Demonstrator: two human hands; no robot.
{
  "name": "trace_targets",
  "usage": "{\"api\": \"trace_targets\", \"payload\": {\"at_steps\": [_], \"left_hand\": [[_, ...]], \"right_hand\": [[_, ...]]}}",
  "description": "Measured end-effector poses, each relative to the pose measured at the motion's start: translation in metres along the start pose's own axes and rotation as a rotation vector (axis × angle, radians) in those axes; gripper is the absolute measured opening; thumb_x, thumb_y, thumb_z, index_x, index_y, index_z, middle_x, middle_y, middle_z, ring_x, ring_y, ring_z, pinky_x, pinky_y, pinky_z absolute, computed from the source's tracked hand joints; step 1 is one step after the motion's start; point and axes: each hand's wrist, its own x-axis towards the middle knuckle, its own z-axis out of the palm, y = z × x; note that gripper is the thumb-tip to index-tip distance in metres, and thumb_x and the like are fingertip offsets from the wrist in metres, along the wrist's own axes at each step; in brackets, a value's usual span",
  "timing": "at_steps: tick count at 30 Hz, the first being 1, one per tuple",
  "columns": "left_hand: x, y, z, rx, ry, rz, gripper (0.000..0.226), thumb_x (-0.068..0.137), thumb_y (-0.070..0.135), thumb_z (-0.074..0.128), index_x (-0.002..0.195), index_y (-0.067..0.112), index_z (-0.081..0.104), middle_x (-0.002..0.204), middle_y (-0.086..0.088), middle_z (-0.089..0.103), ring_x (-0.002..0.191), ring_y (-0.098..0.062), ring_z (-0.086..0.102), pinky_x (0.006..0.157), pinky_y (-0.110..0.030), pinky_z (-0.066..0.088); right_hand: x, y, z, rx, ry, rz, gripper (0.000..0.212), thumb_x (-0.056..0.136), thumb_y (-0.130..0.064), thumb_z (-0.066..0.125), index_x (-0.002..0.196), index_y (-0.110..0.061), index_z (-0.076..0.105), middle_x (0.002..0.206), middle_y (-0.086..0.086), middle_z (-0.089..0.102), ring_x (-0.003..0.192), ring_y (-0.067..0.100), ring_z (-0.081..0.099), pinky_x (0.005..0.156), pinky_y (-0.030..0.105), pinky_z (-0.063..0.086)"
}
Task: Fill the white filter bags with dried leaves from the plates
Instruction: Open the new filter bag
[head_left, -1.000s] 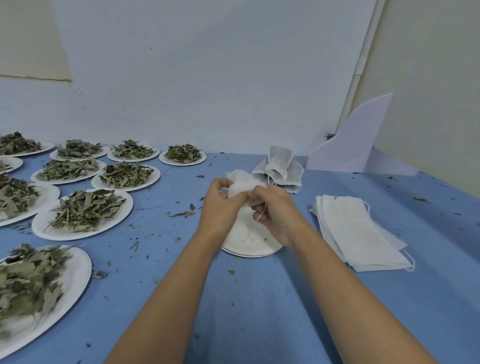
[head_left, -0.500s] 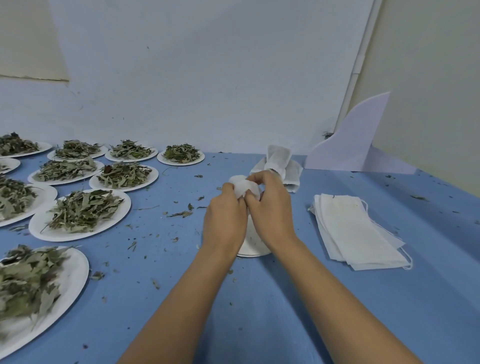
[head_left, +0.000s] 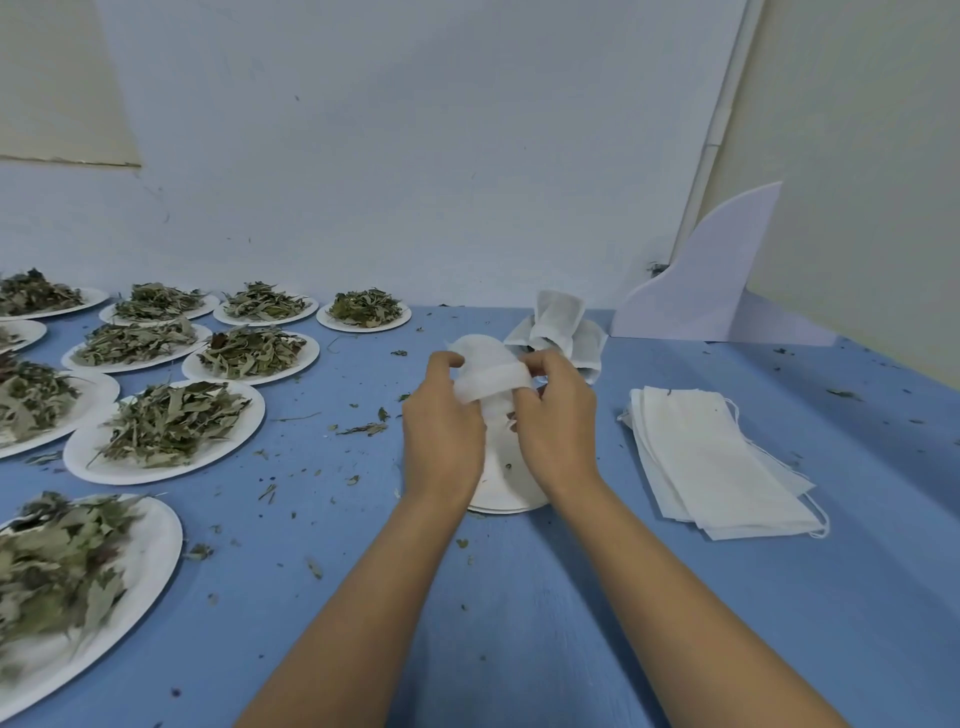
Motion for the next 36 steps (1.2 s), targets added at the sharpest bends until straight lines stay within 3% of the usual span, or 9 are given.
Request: {"api": "trace_targets", "payload": {"at_steps": [3, 9, 11, 16, 21, 26, 29, 33, 36], "left_hand": [[0.005, -0.004, -0.007, 0.055, 0.047, 0.0, 0.026, 0.088, 0.004, 0.044, 0.108, 0.017, 0.055, 0.073, 0.002, 0.058, 0.068, -0.029, 0.064, 0.065, -0.051, 0.053], [0.003, 0.002, 0.0, 0.174, 0.003, 0.049, 0.021, 0.091, 0.017, 0.043, 0.107, 0.011, 0.055, 0.084, -0.01, 0.064, 0.077, -0.029, 0.061, 0.065, -0.039, 0.05], [0.005, 0.0, -0.002, 0.166, -0.002, 0.029, 0.022, 0.092, 0.014, 0.039, 0.108, 0.01, 0.054, 0.087, -0.01, 0.063, 0.079, -0.029, 0.061, 0.068, -0.043, 0.053], [0.007, -0.012, -0.006, 0.279, -0.051, 0.057, 0.03, 0.092, 0.009, 0.041, 0.122, 0.013, 0.047, 0.09, -0.012, 0.065, 0.078, -0.028, 0.065, 0.069, -0.045, 0.051], [0.009, -0.016, -0.005, 0.269, -0.097, 0.097, 0.035, 0.09, 0.009, 0.048, 0.125, 0.015, 0.047, 0.094, -0.01, 0.064, 0.082, -0.027, 0.064, 0.07, -0.042, 0.051], [0.018, -0.022, -0.016, 0.133, 0.13, -0.04, 0.036, 0.092, 0.004, 0.038, 0.123, 0.01, 0.056, 0.105, -0.004, 0.061, 0.093, -0.024, 0.06, 0.071, -0.031, 0.046], [0.029, -0.028, -0.022, 0.003, 0.184, -0.103, 0.031, 0.094, 0.006, 0.038, 0.112, 0.01, 0.062, 0.102, -0.002, 0.063, 0.09, -0.019, 0.058, 0.073, -0.032, 0.051], [0.049, -0.035, -0.023, -0.035, 0.087, -0.022, 0.018, 0.095, 0.013, 0.044, 0.099, 0.02, 0.06, 0.082, 0.015, 0.059, 0.072, 0.001, 0.055, 0.056, -0.007, 0.041], [0.082, -0.039, -0.024, -0.289, -0.111, -0.117, 0.026, 0.092, 0.012, 0.047, 0.111, 0.024, 0.06, 0.1, 0.013, 0.063, 0.089, 0.004, 0.058, 0.07, -0.009, 0.043]], "right_hand": [[-0.001, 0.002, -0.002, -0.105, 0.002, -0.085, 0.024, 0.083, 0.002, 0.054, 0.101, -0.013, 0.06, 0.101, -0.004, 0.059, 0.084, 0.013, 0.054, 0.075, 0.021, 0.042], [-0.005, -0.002, 0.008, -0.066, -0.031, -0.096, 0.017, 0.087, -0.005, 0.057, 0.103, -0.011, 0.061, 0.101, -0.004, 0.059, 0.085, 0.009, 0.052, 0.074, 0.02, 0.04], [-0.004, 0.0, 0.005, -0.064, -0.032, -0.081, 0.019, 0.087, -0.003, 0.057, 0.104, -0.011, 0.062, 0.101, -0.005, 0.06, 0.085, 0.009, 0.052, 0.075, 0.02, 0.04], [-0.002, 0.002, 0.002, -0.031, 0.015, 0.052, 0.023, 0.086, -0.001, 0.055, 0.105, -0.012, 0.061, 0.108, -0.002, 0.061, 0.094, 0.013, 0.056, 0.079, 0.021, 0.043], [-0.001, 0.0, 0.002, 0.015, 0.006, 0.092, 0.027, 0.085, 0.004, 0.052, 0.105, -0.01, 0.061, 0.109, 0.0, 0.062, 0.096, 0.021, 0.059, 0.085, 0.036, 0.05], [-0.005, -0.004, 0.005, 0.094, -0.15, 0.048, 0.031, 0.081, -0.017, 0.072, 0.11, -0.019, 0.059, 0.113, -0.01, 0.06, 0.084, 0.0, 0.056, 0.067, 0.009, 0.044], [-0.001, -0.008, 0.014, 0.147, -0.26, 0.01, 0.041, 0.082, -0.025, 0.073, 0.118, -0.031, 0.054, 0.119, -0.015, 0.053, 0.092, -0.006, 0.056, 0.072, 0.005, 0.044], [0.024, -0.012, 0.038, 0.025, -0.32, -0.063, 0.043, 0.09, -0.009, 0.056, 0.129, -0.029, 0.054, 0.128, -0.008, 0.054, 0.102, 0.008, 0.057, 0.09, 0.022, 0.047], [0.056, -0.009, 0.063, -0.085, -0.222, -0.027, 0.046, 0.088, 0.004, 0.043, 0.127, -0.011, 0.059, 0.129, 0.005, 0.06, 0.113, 0.022, 0.058, 0.099, 0.03, 0.043]]}}
